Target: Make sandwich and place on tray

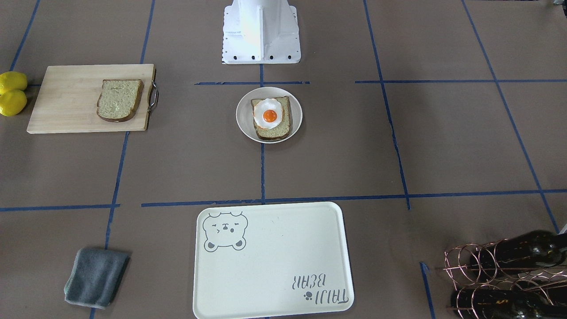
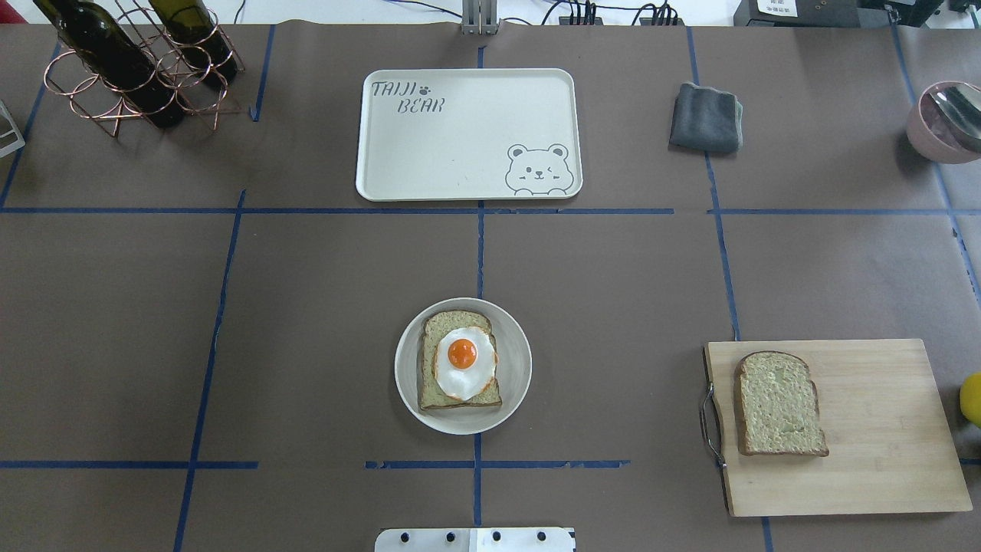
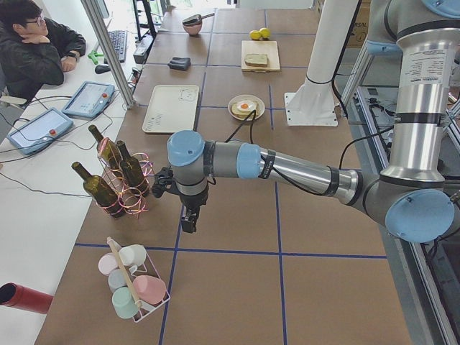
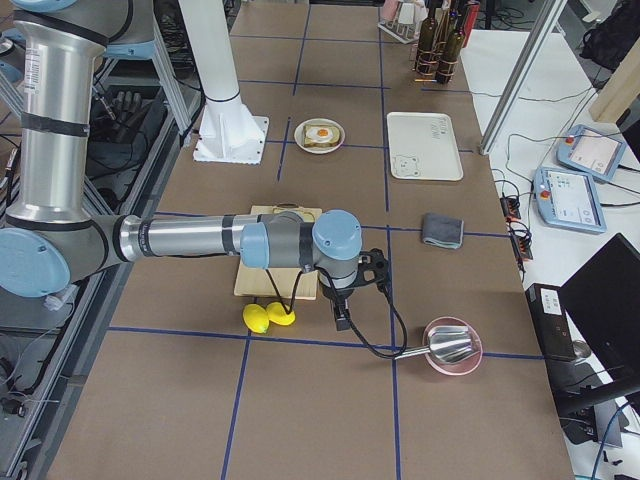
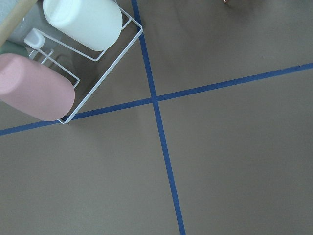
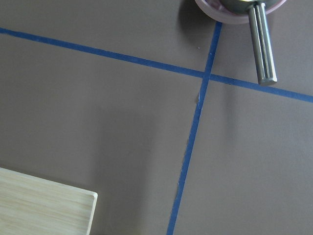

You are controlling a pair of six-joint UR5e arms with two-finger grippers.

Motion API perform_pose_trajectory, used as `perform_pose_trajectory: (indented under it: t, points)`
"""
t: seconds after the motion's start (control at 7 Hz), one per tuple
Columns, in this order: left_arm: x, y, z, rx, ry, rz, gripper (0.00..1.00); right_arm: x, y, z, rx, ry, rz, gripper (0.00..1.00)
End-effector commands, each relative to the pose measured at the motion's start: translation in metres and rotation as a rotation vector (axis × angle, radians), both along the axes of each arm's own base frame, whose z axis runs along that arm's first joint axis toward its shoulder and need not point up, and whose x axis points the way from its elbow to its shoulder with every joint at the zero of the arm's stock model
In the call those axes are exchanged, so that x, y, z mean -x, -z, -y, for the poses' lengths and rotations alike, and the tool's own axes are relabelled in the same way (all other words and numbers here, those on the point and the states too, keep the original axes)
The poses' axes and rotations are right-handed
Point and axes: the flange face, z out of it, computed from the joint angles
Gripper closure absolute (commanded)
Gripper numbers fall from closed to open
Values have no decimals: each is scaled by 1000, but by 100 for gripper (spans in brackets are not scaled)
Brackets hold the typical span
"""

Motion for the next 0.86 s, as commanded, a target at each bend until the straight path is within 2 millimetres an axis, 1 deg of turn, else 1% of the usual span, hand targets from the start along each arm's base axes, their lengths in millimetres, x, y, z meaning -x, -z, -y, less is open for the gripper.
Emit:
perform_pose_trajectory:
  t: [0.0, 0.14, 0.29, 0.43, 0.57, 0.71]
  points:
    - [1, -4, -4, 6, 1, -7, 0, 3, 12, 3, -15, 0, 33, 0]
    - [1, -26, -22, 35, -10, -11, 0, 8, 25, 8, -65, 15, 35, 0]
    - [1, -37, -36, 47, -21, -11, 0, 19, 38, 9, -90, -8, 42, 0]
    - [1, -48, -47, 67, -20, -12, 0, 50, 56, 12, -63, -29, 59, 0]
    - [3, -55, -57, 77, -20, -15, 0, 72, 64, 14, -65, -29, 75, 0]
    - [8, -55, -66, 78, -7, -15, 0, 84, 68, 13, -16, -63, 92, 0]
